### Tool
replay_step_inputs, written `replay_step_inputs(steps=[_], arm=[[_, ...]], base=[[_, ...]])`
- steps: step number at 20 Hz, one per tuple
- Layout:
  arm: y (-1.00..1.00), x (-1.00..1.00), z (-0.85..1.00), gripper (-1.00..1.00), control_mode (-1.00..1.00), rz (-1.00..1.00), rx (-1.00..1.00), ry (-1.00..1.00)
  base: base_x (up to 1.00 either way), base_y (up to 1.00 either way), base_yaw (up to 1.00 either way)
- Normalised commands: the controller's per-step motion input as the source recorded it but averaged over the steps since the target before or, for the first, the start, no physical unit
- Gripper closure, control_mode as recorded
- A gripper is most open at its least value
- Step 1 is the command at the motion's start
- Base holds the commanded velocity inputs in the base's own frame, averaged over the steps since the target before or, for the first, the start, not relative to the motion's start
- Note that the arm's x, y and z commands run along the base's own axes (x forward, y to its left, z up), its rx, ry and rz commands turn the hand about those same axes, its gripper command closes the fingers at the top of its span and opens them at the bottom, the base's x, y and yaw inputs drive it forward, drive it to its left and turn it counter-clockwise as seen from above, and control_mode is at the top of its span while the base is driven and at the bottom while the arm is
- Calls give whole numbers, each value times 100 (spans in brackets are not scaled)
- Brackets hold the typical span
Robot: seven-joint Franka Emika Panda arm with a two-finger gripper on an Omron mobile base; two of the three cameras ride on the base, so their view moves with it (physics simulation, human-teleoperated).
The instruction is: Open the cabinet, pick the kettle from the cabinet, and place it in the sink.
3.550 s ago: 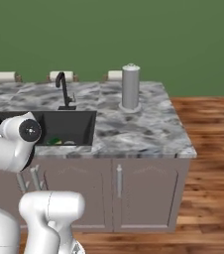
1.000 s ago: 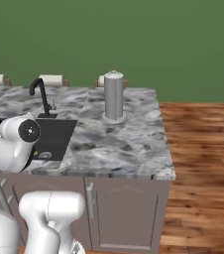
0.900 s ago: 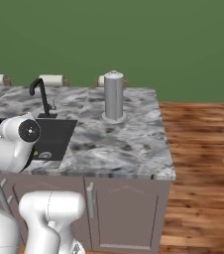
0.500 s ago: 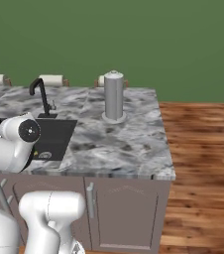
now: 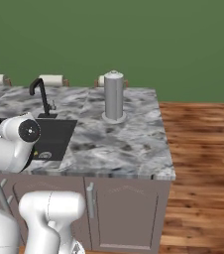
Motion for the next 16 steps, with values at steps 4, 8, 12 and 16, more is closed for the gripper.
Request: replay_step_inputs(steps=[4,8,12,16], arm=[[0,0,0,100,100,0,0,0],[0,0,0,100,-100,0,0,0],[0,0,0,100,-100,0,0,0],[0,0,0,100,-100,0,0,0]], base=[[0,0,0],[0,0,0],[0,0,0],[0,0,0]])
